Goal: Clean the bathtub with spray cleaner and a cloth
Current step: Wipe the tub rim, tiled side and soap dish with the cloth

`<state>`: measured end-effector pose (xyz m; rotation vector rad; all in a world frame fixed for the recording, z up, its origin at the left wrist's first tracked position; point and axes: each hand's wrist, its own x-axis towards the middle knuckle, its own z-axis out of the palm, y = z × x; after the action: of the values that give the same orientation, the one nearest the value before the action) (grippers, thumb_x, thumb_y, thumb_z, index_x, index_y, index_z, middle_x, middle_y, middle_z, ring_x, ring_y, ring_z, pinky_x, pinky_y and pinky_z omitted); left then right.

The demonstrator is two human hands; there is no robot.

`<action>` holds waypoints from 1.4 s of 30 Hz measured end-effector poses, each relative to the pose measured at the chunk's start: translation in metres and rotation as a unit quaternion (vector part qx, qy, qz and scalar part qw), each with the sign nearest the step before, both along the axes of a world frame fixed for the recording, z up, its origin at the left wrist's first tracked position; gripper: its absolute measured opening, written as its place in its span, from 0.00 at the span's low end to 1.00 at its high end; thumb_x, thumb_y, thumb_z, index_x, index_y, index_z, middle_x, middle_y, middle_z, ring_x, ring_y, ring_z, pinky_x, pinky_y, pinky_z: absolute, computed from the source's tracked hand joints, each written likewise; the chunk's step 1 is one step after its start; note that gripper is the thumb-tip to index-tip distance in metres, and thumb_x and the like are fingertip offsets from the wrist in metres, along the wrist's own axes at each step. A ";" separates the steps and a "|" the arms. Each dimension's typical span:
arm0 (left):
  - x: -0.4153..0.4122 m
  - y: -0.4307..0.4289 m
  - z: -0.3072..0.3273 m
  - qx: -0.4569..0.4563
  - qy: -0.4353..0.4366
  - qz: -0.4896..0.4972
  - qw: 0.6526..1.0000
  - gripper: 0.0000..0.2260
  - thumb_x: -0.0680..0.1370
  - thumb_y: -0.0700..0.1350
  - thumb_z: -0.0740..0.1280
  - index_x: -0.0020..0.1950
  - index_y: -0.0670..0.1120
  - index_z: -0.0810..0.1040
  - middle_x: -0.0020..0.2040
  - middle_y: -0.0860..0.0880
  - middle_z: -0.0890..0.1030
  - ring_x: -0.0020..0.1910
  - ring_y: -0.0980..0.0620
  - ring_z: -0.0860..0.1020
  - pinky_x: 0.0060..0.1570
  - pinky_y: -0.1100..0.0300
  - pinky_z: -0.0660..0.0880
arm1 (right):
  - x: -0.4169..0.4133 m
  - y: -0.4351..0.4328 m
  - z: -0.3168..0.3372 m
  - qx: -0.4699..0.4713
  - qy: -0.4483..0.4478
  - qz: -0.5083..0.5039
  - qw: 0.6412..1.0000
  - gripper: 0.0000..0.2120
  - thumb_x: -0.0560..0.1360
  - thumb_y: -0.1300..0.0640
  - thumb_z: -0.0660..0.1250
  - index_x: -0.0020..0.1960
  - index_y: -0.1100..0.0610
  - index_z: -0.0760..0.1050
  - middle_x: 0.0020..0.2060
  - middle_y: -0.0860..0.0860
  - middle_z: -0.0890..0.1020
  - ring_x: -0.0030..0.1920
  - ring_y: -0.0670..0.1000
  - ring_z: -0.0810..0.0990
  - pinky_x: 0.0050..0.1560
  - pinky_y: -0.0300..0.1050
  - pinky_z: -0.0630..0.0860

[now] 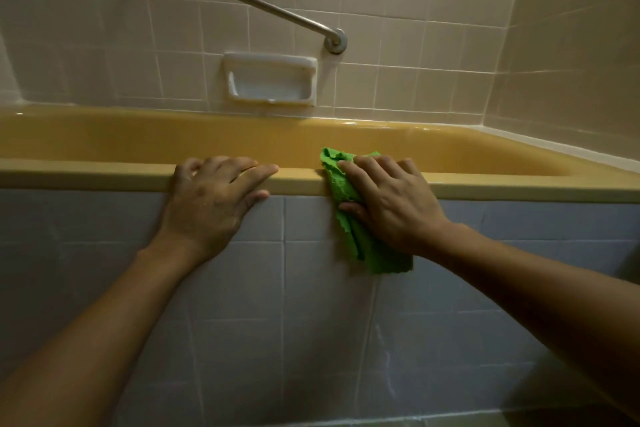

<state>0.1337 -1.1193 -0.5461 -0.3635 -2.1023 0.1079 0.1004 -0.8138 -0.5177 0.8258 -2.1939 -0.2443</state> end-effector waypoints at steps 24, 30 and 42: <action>0.038 -0.136 -0.020 0.125 0.010 0.098 0.987 0.19 0.81 0.61 0.56 0.71 0.62 0.74 0.67 0.54 0.77 0.69 0.46 0.72 0.70 0.35 0.56 | 0.019 -0.028 -0.003 -0.025 -0.049 -0.032 0.998 0.33 0.82 0.35 0.47 0.81 0.52 0.57 0.72 0.57 0.70 0.69 0.62 0.69 0.64 0.62 0.70; 0.042 -0.151 -0.019 0.156 -0.006 0.095 0.983 0.19 0.81 0.63 0.55 0.70 0.64 0.74 0.67 0.55 0.77 0.70 0.47 0.71 0.71 0.36 0.55 | 0.025 -0.117 0.001 0.005 -0.032 0.000 0.999 0.32 0.82 0.35 0.48 0.80 0.51 0.58 0.70 0.55 0.71 0.65 0.60 0.72 0.58 0.59 0.72; 0.063 -0.199 -0.027 0.257 0.000 0.122 0.959 0.17 0.82 0.56 0.64 0.72 0.63 0.74 0.75 0.53 0.72 0.80 0.46 0.59 0.75 0.36 0.52 | 0.035 -0.265 0.018 0.062 -0.031 0.069 0.995 0.31 0.82 0.34 0.50 0.79 0.48 0.53 0.70 0.51 0.69 0.64 0.58 0.72 0.58 0.58 0.71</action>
<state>0.1966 -1.3182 -0.5730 0.2087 -2.0755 -0.2911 0.1357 -1.0792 -0.4994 1.0633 -2.1848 -0.2919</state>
